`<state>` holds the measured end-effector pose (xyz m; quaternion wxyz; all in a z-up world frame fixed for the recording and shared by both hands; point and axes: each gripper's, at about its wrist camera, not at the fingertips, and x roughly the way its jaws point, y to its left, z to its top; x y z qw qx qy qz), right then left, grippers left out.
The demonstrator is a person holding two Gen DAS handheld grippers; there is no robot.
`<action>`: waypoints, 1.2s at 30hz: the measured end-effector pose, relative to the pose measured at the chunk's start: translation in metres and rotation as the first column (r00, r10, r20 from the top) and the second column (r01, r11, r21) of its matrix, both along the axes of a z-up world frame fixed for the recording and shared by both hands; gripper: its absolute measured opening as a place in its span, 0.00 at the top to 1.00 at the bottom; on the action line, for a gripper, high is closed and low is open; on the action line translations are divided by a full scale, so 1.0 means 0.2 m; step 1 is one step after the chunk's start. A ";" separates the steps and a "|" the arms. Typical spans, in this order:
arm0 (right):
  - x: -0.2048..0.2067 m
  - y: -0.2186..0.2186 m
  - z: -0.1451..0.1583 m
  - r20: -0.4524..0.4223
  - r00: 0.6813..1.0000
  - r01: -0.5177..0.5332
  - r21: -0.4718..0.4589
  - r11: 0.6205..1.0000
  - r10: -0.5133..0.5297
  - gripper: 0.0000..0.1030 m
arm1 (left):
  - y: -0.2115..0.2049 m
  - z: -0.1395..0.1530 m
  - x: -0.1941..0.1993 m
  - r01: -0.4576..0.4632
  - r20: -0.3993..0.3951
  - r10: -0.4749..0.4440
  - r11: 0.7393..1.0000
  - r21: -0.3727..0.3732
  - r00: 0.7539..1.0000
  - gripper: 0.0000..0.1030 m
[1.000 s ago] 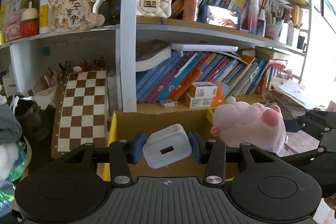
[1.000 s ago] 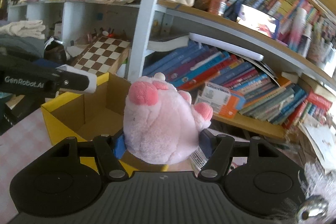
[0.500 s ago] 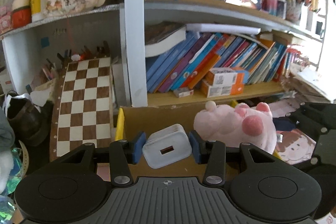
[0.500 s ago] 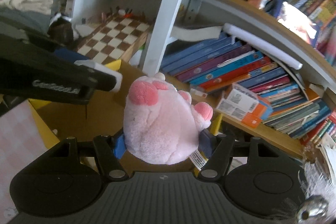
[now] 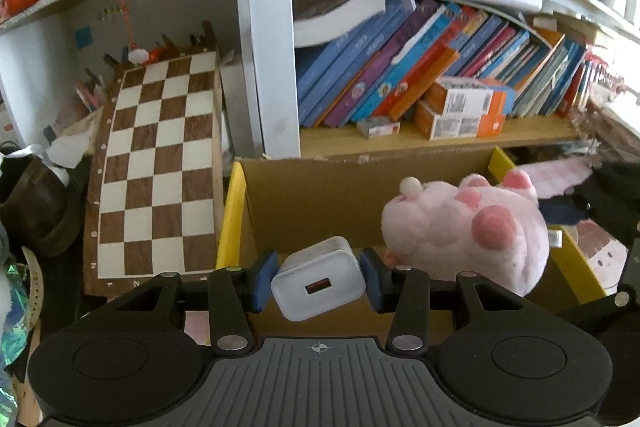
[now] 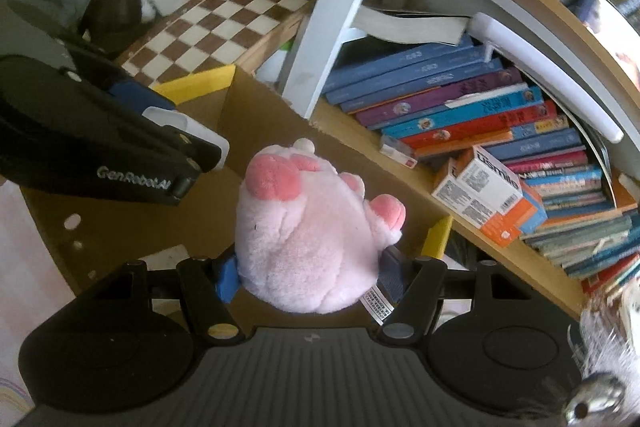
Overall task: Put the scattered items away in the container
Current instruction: 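Lift charger and pig and carry both over the yellow box, then open left tool dropping charger in box while right tool releases pig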
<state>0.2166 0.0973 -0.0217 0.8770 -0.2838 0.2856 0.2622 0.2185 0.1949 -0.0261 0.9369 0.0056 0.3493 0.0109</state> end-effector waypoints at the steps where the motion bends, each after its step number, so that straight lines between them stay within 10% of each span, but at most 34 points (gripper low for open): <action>1: 0.01 0.01 -0.01 -0.005 1.000 -0.005 -0.010 1.000 0.005 0.37 | 0.00 -0.01 0.01 -0.002 -0.007 0.002 1.000 0.002 1.000 0.58; 36: 0.15 0.12 -0.13 -0.175 0.985 -0.002 -0.105 0.994 -0.016 0.33 | -0.08 -0.09 0.11 0.037 -0.097 -0.027 0.994 0.099 0.995 0.62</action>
